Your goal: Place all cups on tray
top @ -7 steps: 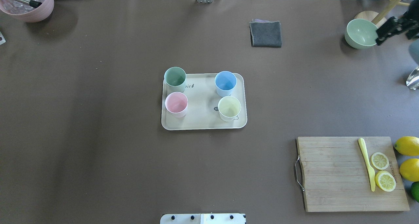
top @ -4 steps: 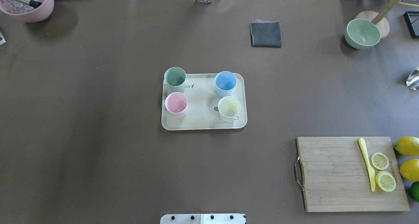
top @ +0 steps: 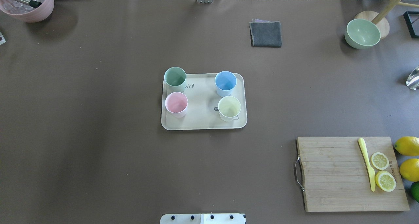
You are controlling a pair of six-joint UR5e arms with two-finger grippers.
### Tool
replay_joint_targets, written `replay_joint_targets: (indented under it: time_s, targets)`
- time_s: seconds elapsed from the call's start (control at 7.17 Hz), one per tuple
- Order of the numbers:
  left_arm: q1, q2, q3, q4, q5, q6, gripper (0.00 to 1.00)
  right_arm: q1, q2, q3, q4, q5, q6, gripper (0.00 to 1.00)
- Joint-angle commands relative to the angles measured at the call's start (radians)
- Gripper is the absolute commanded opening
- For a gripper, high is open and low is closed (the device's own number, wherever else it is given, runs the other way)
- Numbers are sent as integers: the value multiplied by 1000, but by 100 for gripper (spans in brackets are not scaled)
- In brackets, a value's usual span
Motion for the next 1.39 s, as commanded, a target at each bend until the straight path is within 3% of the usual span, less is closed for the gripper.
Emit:
replay_joint_targets:
  time_s: [0.0, 0.56, 1.25]
  targets:
    - [-1, 8, -16, 5, -1, 0, 99, 23, -53, 1, 155, 64, -5, 100]
    - [-3, 83, -60, -18, 3, 9, 99, 23, -54, 5, 160, 59, -5, 100]
    - [-6, 85, -57, -32, 0, 5, 99, 22, -56, 10, 168, 61, -14, 100]
